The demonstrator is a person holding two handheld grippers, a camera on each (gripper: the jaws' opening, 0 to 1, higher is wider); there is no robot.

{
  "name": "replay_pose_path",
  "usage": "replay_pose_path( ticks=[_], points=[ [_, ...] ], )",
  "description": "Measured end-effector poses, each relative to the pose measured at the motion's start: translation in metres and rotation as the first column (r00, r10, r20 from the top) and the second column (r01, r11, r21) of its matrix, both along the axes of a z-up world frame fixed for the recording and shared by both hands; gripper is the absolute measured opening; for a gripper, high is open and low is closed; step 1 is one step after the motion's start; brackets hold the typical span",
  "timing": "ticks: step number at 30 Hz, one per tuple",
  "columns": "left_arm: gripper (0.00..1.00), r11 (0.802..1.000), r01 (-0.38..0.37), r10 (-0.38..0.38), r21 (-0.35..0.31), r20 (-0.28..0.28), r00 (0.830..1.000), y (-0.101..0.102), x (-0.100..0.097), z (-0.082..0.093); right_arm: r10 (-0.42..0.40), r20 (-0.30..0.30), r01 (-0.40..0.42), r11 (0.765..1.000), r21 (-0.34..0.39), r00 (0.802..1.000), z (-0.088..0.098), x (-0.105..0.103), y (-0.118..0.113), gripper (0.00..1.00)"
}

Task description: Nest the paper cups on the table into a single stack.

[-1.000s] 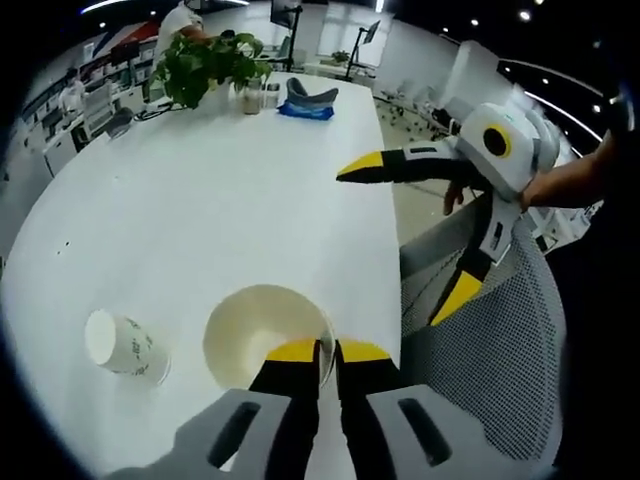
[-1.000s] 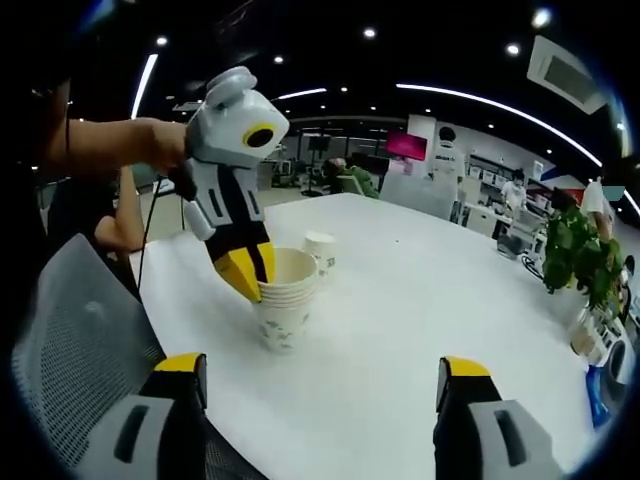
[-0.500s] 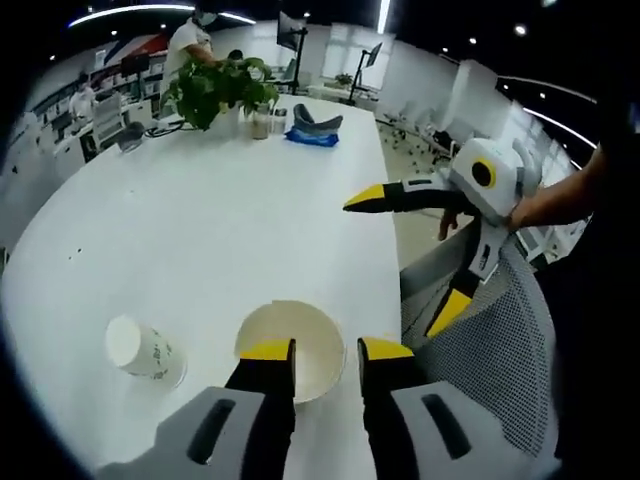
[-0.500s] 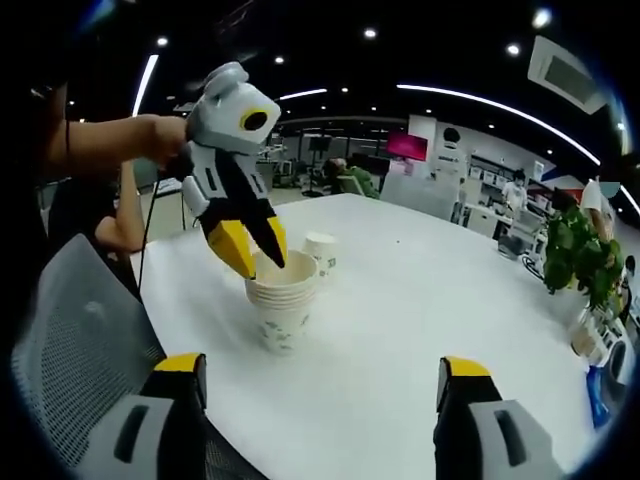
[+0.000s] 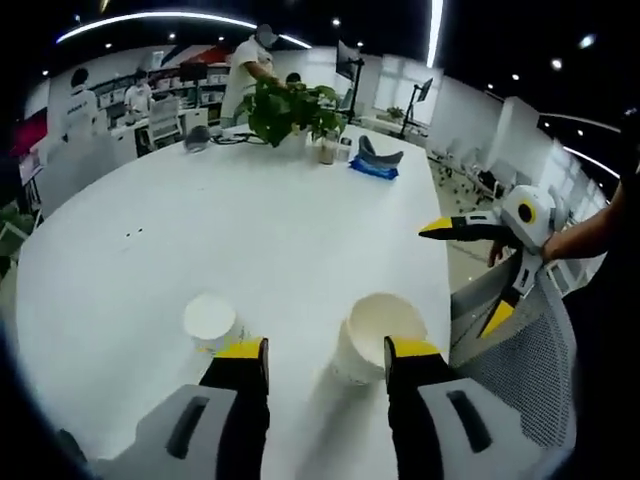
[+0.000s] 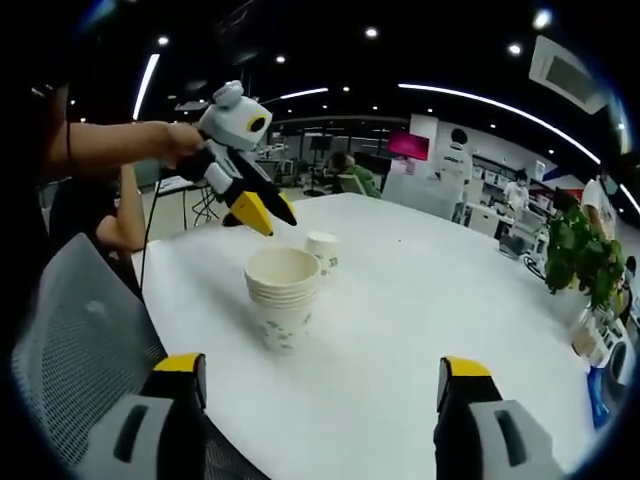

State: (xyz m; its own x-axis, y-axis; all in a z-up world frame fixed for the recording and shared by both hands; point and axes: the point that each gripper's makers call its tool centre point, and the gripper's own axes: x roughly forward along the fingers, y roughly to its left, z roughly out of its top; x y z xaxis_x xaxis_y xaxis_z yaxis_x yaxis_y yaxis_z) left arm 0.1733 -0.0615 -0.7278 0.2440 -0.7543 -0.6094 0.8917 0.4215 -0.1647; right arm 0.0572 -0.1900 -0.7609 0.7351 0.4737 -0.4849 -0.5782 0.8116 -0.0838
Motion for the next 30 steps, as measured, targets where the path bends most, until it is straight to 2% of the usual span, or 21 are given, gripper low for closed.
replay_pose_path(
  ticks=[7,12,17,24,30],
  points=[
    [0.57,0.997,-0.067,0.069,-0.034,0.054,0.996,0.007,0.028,0.0,0.011,-0.011,-0.011,1.0,-0.003,1.0,-0.003,-0.001,0.001,0.98],
    [0.6,0.994,-0.103,0.106,-0.039,0.078,0.991,0.007,0.042,-0.008,0.01,-0.01,-0.01,1.0,-0.003,1.0,-0.004,-0.001,0.0,0.98],
    [0.69,0.989,-0.141,0.144,-0.035,0.105,0.984,0.007,0.059,-0.021,0.005,-0.005,-0.005,1.0,-0.003,1.0,-0.003,0.0,-0.001,0.98],
    [0.71,0.986,-0.164,0.166,-0.033,0.11,0.98,0.002,0.079,-0.041,0.01,-0.012,-0.01,1.0,-0.008,1.0,-0.005,-0.001,0.001,0.97],
    [0.68,0.984,-0.172,0.176,-0.045,0.1,0.979,-0.005,0.086,-0.045,0.001,-0.01,-0.001,1.0,-0.007,1.0,-0.004,0.0,-0.001,0.97]
  ],
)
